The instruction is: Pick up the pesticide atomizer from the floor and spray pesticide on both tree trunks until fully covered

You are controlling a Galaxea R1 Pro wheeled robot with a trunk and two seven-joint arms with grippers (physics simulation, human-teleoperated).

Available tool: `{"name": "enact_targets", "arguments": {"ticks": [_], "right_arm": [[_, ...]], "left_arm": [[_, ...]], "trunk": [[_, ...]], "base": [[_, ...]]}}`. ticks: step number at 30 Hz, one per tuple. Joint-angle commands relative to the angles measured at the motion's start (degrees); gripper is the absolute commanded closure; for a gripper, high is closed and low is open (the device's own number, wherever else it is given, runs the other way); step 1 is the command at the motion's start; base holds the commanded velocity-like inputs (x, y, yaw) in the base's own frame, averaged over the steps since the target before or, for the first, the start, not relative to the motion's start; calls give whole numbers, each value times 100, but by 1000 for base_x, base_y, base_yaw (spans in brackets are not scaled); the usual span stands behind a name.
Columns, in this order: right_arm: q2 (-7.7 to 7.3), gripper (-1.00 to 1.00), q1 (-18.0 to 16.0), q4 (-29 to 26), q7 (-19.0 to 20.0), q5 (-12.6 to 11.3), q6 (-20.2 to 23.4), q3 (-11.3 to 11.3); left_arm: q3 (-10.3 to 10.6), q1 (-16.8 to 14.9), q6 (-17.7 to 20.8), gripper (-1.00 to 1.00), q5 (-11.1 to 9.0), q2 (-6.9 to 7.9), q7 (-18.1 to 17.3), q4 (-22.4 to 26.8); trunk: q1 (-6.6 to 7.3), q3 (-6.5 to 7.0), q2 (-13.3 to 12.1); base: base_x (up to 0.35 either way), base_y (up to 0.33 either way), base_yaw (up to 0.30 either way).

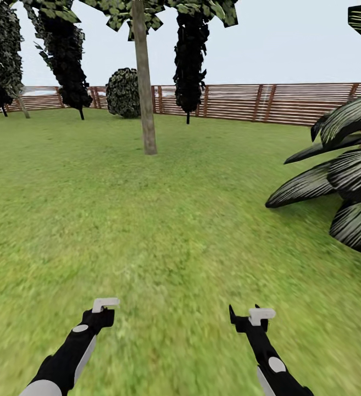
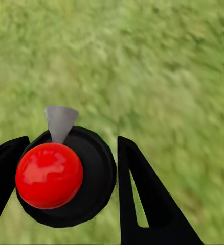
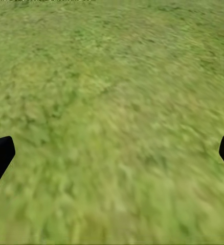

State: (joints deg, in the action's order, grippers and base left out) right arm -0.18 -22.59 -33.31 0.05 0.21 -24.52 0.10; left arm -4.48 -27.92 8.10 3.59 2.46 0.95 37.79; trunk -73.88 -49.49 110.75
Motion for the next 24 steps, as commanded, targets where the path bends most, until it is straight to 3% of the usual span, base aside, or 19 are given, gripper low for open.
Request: {"name": "enact_targets", "arguments": {"ticks": [1,24], "right_arm": [[0,-100,0,4,2,3,0,1],[0,-100,0,17,0,5,0,6]], "left_arm": [[0,0,-1,100,1,0,1,0],[0,-3,0,100,1,0,-8,-2]], "trunk": [[0,9,0],[0,197,0]], "base": [[319,98,0],[319,95,0]]}}
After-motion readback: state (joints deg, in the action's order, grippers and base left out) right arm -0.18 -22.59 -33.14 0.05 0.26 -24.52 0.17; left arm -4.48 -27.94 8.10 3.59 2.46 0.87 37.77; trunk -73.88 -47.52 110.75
